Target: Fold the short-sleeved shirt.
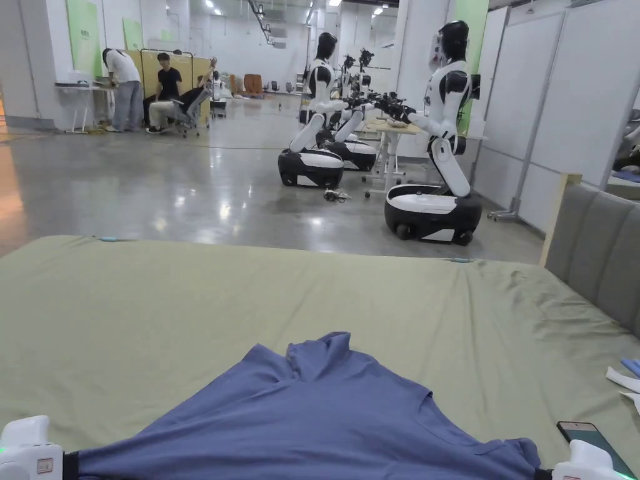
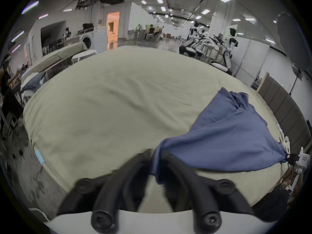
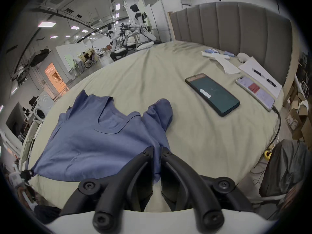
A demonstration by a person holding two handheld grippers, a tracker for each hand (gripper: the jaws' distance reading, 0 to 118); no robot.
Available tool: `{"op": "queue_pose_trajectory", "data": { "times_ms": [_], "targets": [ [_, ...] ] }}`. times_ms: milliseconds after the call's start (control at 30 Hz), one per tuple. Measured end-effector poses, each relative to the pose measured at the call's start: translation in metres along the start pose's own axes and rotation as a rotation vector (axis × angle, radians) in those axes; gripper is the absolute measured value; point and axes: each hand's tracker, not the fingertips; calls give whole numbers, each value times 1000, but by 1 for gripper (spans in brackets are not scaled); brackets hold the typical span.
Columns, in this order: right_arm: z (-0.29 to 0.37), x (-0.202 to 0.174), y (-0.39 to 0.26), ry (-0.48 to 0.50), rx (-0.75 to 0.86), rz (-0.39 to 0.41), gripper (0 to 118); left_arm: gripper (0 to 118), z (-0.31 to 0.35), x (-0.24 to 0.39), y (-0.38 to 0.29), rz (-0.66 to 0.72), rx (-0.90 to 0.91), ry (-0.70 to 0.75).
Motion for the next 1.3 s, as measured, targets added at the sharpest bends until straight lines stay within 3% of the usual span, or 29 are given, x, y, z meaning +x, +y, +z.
{"op": "queue_pose_trajectory", "data": {
  "times_ms": [33,67,100,233,333,367,400,433,467,500,533,600,700,867,1000,1033,1200,1233,1300],
  "targets": [
    [4,-1,2,-10,31,35,52,86,7,2,6,14,11,-8],
    [14,-5,4,-17,44,58,88,104,12,-1,11,21,29,-37],
    [23,-8,8,-28,50,85,115,107,17,-1,16,0,23,-32],
    [67,-25,16,36,223,186,117,107,77,5,22,-285,225,32],
    [107,-38,5,142,310,193,117,107,95,-10,-2,-318,355,2],
    [111,-38,3,165,379,209,114,107,99,-13,-10,-305,324,13],
    [121,-41,-2,178,417,232,103,105,103,-15,-16,-304,322,27],
    [132,-45,-7,159,453,260,75,95,121,-4,-30,-307,322,22],
    [140,-48,-11,139,493,277,28,64,125,-7,-36,-304,322,24],
    [147,-56,-14,112,491,282,0,4,127,-9,-39,-285,330,49],
    [156,-60,-10,88,503,270,0,4,123,-13,-40,-254,321,74],
    [161,-60,-4,173,408,252,0,4,114,-22,-33,-214,240,-11],
    [160,-69,-3,160,418,269,0,4,96,-27,-34,-275,210,15],
    [147,-87,-8,172,382,311,0,6,52,-19,-25,-312,113,-61],
    [138,-101,-6,165,347,346,0,98,18,-16,-13,-302,75,-91],
    [132,-103,-12,168,341,345,0,101,11,-14,-10,-287,71,-96],
    [124,-115,-5,138,337,365,0,96,-20,-17,-4,-263,14,-145],
    [120,-118,0,134,331,370,0,81,-19,-15,-4,-272,3,-141],
    [111,-116,5,128,320,374,0,5,-27,-11,-4,-280,-10,-159]
  ]
}}
